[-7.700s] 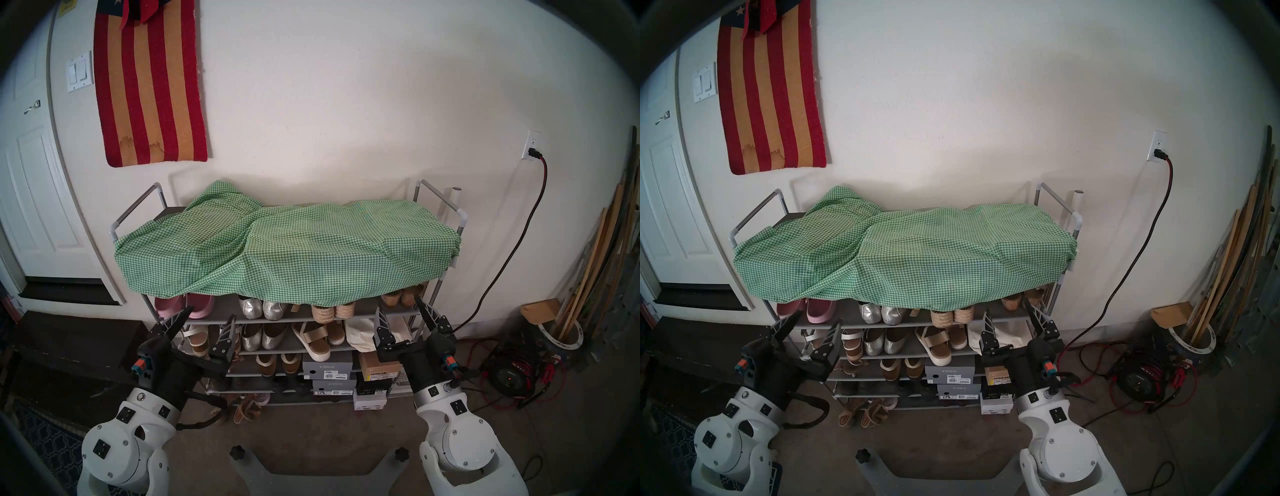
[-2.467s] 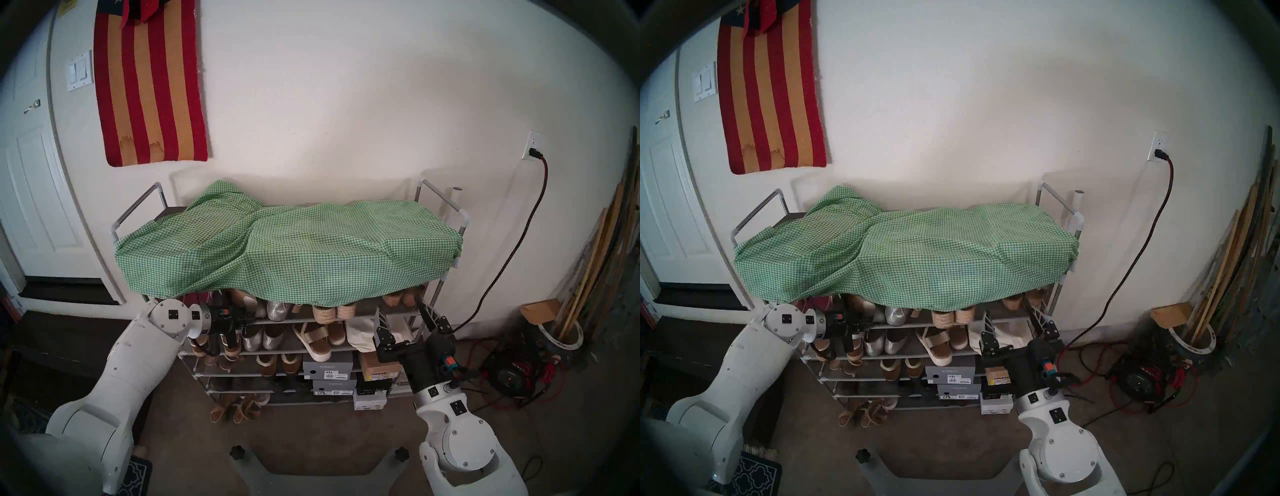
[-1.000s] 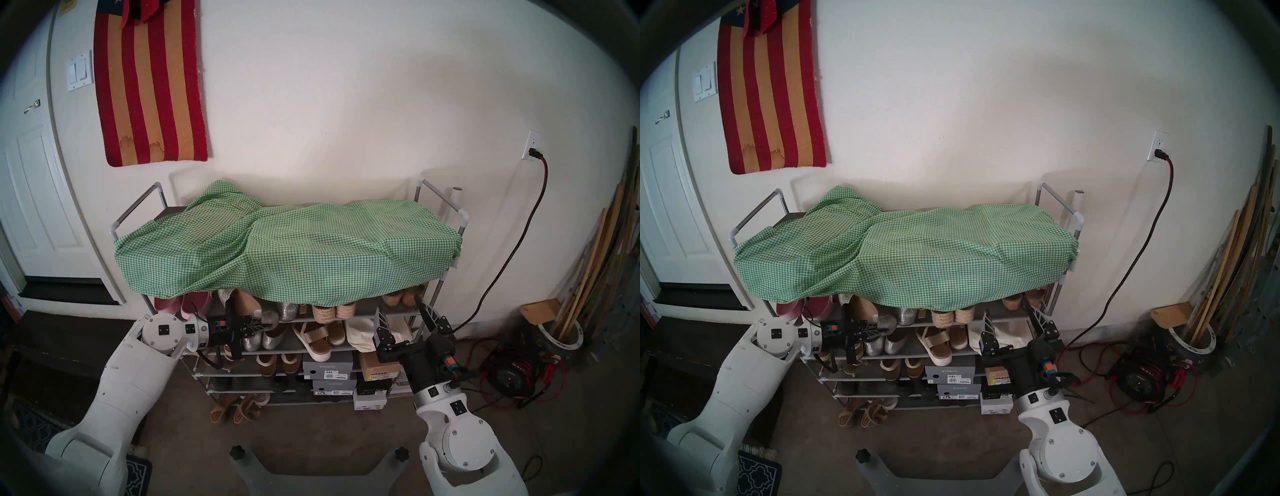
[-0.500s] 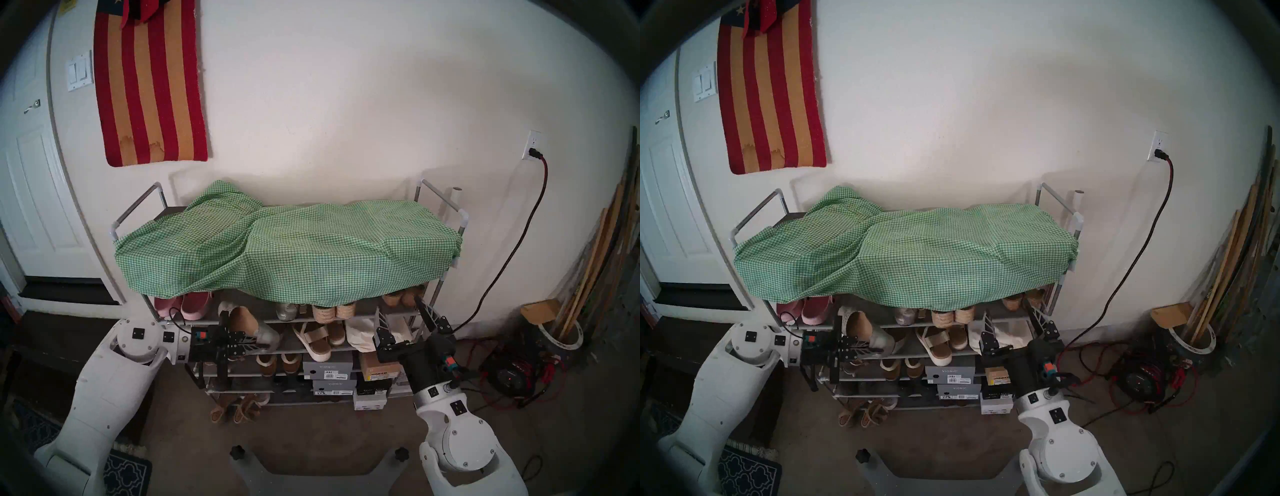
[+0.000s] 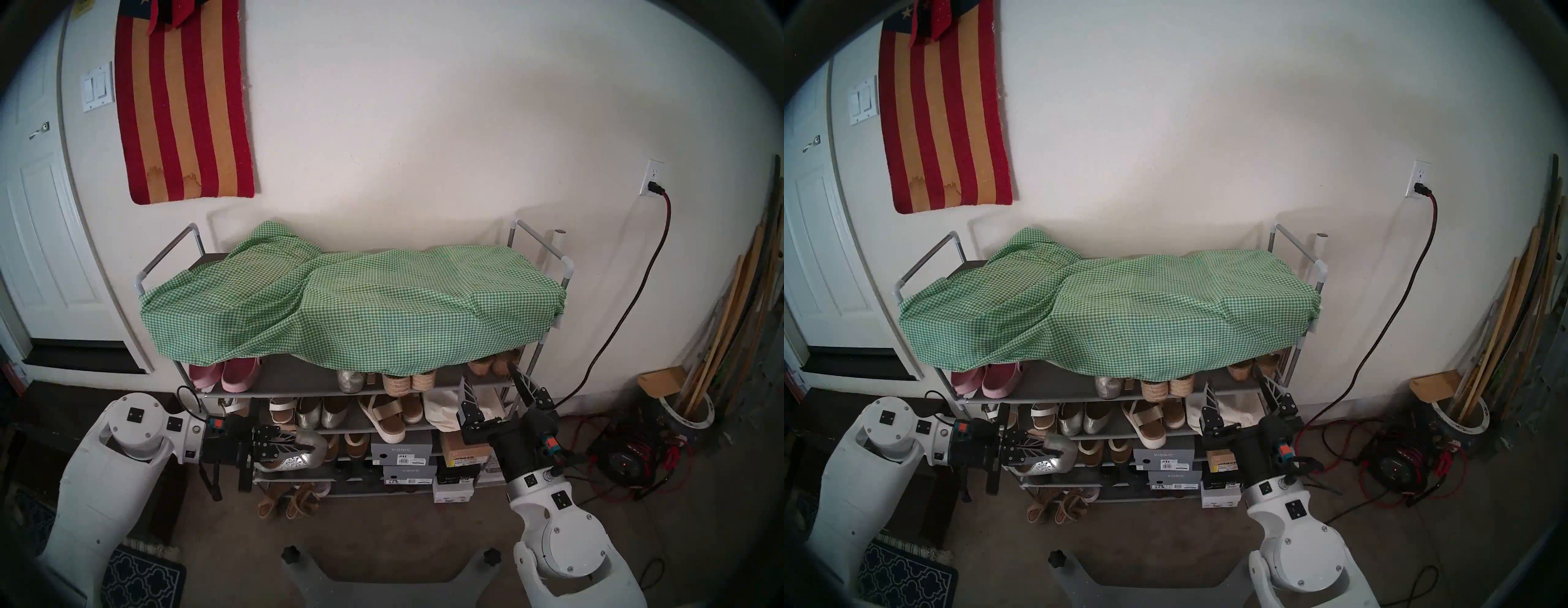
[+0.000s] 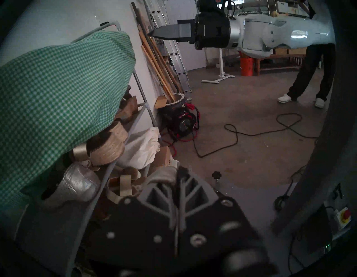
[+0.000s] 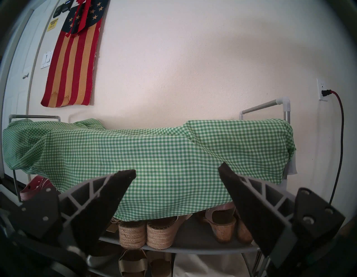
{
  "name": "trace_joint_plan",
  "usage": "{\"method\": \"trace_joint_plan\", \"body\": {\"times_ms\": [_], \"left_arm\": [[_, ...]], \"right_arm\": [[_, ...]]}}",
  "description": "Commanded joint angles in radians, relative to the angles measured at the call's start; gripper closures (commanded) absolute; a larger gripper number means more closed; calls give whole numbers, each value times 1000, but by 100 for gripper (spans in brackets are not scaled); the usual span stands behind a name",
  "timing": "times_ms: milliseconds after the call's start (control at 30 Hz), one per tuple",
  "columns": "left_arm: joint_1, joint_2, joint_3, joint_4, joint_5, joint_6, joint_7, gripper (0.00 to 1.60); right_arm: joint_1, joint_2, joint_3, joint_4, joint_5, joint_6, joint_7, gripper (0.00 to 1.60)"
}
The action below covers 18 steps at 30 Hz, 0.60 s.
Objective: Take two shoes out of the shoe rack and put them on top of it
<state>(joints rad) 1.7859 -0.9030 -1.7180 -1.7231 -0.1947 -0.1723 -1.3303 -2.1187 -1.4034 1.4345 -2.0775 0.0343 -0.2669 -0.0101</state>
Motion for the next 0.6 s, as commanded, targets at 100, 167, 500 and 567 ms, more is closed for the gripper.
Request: {"method": "trace_joint_plan", "body": {"times_ms": [100, 167, 500, 567], "left_arm": [[136, 36, -177, -142, -48, 63, -14, 160], [147, 50, -197, -160, -71, 77, -16, 160], [249, 60, -388, -320, -127, 168, -30, 160], [261, 60, -429, -357, -131, 194, -36, 160]], "right_arm": [[2, 0, 1, -1, -1, 0, 0, 0], [2, 0, 1, -1, -1, 0, 0, 0], [2, 0, 1, -1, -1, 0, 0, 0], [2, 0, 1, -1, -1, 0, 0, 0]]}}
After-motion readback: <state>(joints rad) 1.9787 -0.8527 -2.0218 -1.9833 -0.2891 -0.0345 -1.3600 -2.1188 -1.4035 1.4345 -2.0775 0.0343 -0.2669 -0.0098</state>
